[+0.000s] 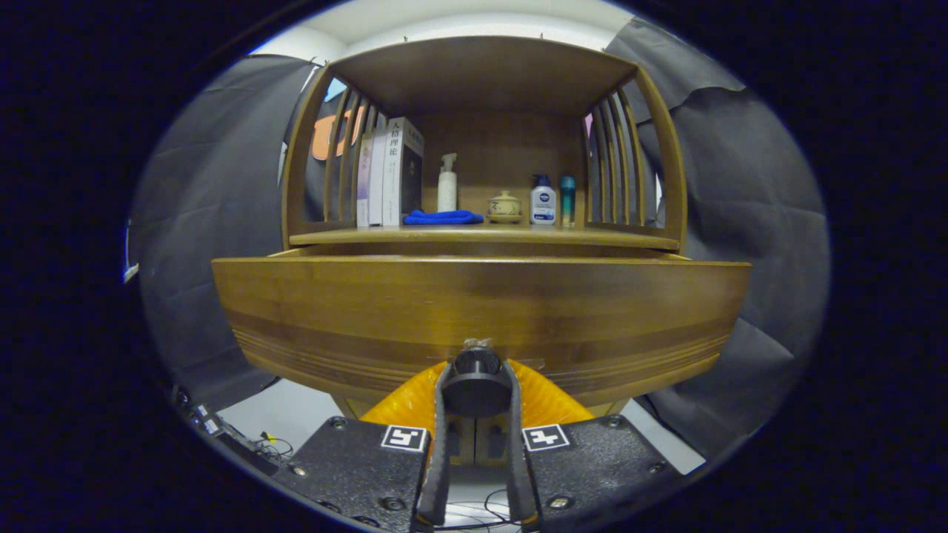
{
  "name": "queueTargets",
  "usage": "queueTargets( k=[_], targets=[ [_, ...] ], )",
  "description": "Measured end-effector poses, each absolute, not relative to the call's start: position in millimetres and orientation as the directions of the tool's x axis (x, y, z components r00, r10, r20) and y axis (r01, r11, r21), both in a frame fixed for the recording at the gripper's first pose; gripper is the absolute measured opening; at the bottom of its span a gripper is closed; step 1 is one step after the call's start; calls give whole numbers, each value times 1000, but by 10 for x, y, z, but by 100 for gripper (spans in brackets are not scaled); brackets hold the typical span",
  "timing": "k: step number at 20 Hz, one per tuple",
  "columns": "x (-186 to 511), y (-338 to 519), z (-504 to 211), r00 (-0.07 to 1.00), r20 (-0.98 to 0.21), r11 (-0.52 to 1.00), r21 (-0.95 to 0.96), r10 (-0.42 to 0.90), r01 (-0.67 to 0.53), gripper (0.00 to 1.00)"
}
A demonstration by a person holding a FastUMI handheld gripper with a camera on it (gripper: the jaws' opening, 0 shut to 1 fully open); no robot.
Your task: Pull open the drawer, take out the items inside it, and place them on the countertop above the cabinet.
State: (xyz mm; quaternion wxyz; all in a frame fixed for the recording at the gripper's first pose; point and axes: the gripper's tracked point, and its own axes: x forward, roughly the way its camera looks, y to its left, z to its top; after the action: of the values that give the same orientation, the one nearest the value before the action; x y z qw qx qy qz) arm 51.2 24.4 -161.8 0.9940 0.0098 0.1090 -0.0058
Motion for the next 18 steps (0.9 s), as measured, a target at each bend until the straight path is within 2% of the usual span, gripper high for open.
queueTargets(
  k=[9, 18],
  targets=[
    [5, 300, -1727, 966, -258, 1000, 8, 4, -2, 34],
    [-28, 291, -1730, 958, -285, 1000, 2, -2, 3, 35]
  ],
)
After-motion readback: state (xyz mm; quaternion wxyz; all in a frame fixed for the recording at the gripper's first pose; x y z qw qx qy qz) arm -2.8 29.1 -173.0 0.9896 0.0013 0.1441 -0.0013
